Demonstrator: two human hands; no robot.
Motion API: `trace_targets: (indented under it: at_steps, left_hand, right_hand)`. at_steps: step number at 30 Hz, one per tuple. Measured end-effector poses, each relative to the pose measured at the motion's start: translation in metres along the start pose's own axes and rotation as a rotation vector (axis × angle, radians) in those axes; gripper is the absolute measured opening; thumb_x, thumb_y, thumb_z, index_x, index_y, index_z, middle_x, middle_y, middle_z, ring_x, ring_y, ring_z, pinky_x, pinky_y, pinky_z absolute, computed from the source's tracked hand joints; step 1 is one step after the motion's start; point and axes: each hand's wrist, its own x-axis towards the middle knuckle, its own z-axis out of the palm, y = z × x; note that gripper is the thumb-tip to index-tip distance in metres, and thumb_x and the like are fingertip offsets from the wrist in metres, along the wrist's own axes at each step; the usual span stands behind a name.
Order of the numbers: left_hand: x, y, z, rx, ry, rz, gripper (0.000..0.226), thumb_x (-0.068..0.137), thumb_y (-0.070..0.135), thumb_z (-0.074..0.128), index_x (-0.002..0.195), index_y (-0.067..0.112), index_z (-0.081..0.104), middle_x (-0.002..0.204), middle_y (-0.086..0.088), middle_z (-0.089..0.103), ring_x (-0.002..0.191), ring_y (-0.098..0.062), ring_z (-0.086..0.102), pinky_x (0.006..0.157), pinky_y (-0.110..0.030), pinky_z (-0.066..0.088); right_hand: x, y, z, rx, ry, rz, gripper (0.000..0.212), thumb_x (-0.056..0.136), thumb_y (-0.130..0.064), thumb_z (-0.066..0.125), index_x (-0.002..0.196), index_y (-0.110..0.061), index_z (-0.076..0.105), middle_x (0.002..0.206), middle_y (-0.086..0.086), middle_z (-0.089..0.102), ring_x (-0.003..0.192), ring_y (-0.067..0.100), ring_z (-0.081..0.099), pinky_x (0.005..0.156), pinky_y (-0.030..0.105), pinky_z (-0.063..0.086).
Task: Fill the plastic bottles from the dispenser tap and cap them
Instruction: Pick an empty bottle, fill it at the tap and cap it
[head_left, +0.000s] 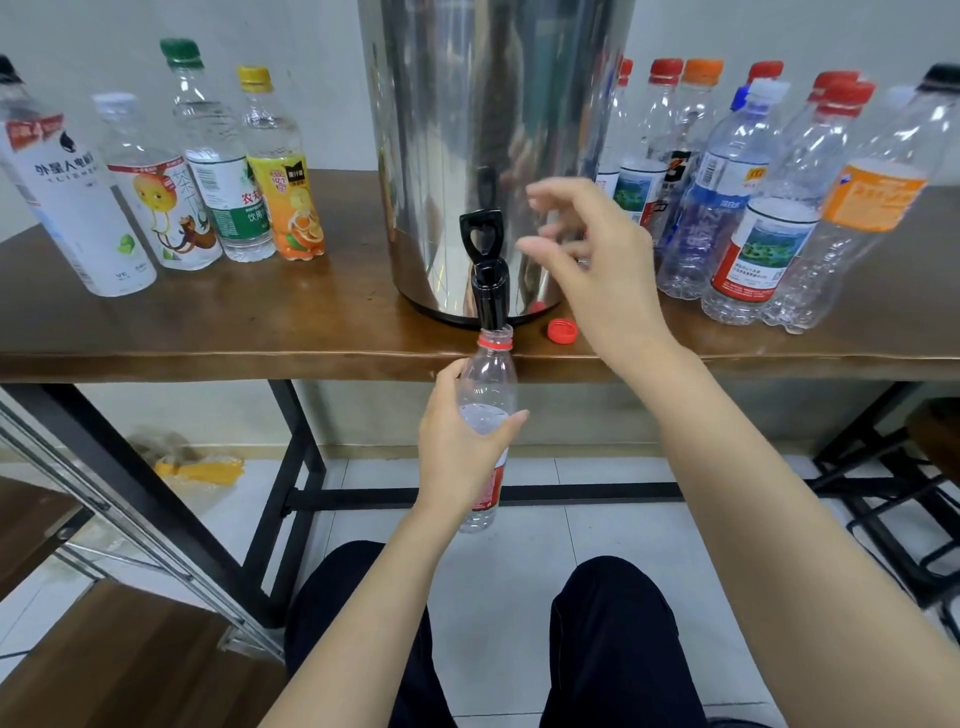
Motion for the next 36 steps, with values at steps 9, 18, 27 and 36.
trace_targets:
  at_steps: [9,18,27,36]
  left_hand:
    - [-0.001,-0.005,0.004,0.059,0.063,0.072,0.074,0.076,0.033,0.084,0.139,0.025,0.045,0.129,0.013,0.044,0.106,0.015,0.041,0.085,0.007,0.028]
    - [0.008,-0.002,0.005,0.062,0.086,0.111,0.073,0.071,0.028,0.087,0.134,0.019,0.050,0.125,0.007,0.046,0.105,0.008,0.042,0.086,0.005,0.031]
    - [0.008,-0.008,0.005,0.088,0.150,0.209,0.071,0.068,0.028,0.089,0.130,0.014,0.057,0.128,0.005,0.044,0.112,0.003,0.045,0.092,-0.001,0.034]
    - [0.015,-0.011,-0.001,0.143,0.109,0.241,0.074,0.069,0.031,0.088,0.133,0.014,0.053,0.137,0.005,0.047,0.119,0.006,0.039,0.096,0.004,0.026]
  right_hand:
    - [0.024,-0.018,0.010,-0.157,-0.211,-0.104,0.022,0.091,-0.008,0.063,0.112,-0.013,0.066,0.101,-0.006,0.060,0.094,0.009,0.055,0.087,0.023,0.047]
    - [0.025,-0.019,0.012,-0.135,-0.218,-0.074,0.019,0.091,-0.006,0.062,0.109,-0.013,0.063,0.102,-0.006,0.061,0.094,0.008,0.056,0.085,0.020,0.047]
    - [0.020,-0.016,0.017,-0.160,-0.139,-0.111,0.013,0.089,-0.010,0.063,0.101,-0.014,0.063,0.094,-0.014,0.054,0.087,0.009,0.056,0.077,0.031,0.050]
    - [0.007,-0.010,0.020,-0.079,-0.003,-0.178,0.010,0.084,0.001,0.064,0.087,-0.008,0.062,0.087,-0.013,0.051,0.078,0.001,0.053,0.072,0.019,0.048]
